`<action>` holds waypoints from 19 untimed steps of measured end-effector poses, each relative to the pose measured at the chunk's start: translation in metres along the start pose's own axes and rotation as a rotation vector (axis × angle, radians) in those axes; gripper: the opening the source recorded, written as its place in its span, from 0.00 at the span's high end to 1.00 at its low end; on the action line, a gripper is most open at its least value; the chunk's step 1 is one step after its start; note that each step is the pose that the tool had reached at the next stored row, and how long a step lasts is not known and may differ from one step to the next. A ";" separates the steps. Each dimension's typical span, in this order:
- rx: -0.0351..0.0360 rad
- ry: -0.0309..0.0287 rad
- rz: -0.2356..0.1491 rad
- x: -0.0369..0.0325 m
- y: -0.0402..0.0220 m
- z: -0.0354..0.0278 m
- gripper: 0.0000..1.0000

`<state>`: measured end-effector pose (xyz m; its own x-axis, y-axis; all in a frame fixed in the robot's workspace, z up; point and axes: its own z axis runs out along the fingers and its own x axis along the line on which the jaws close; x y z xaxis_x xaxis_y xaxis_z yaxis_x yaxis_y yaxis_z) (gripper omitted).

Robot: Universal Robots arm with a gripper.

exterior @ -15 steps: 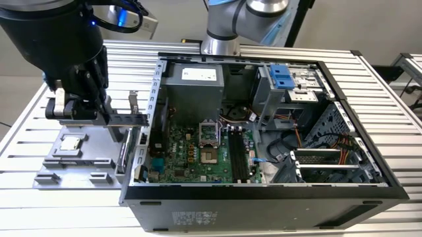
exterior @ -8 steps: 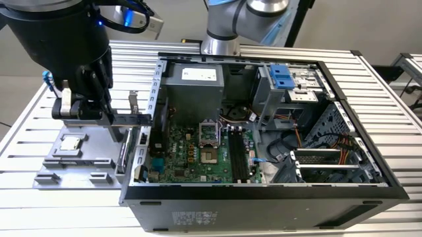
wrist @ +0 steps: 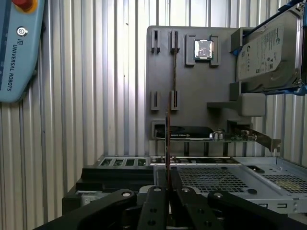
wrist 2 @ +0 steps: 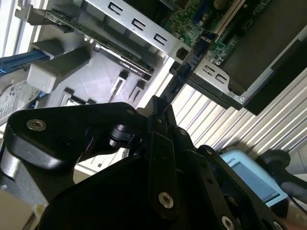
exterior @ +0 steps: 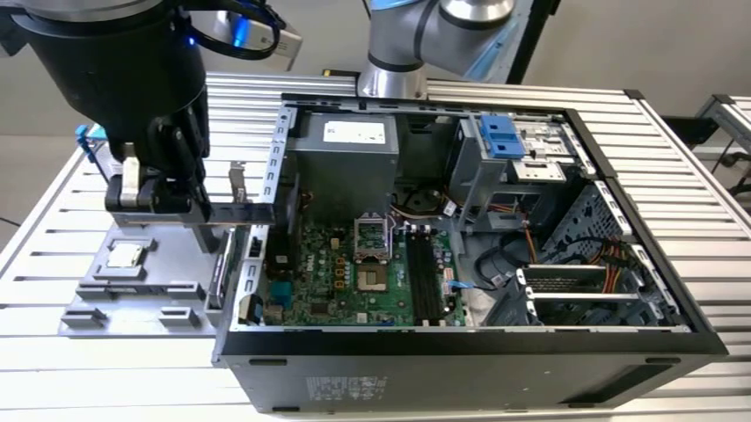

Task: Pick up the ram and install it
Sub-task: 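Pick up the ram and move it above insertion slot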

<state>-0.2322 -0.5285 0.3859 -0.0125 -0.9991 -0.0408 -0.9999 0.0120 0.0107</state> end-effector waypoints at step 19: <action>0.0000 -0.0001 0.000 -0.0002 -0.0180 -0.0001 1.00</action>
<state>-0.2143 -0.5285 0.3859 -0.0124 -0.9991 -0.0409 -0.9999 0.0120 0.0107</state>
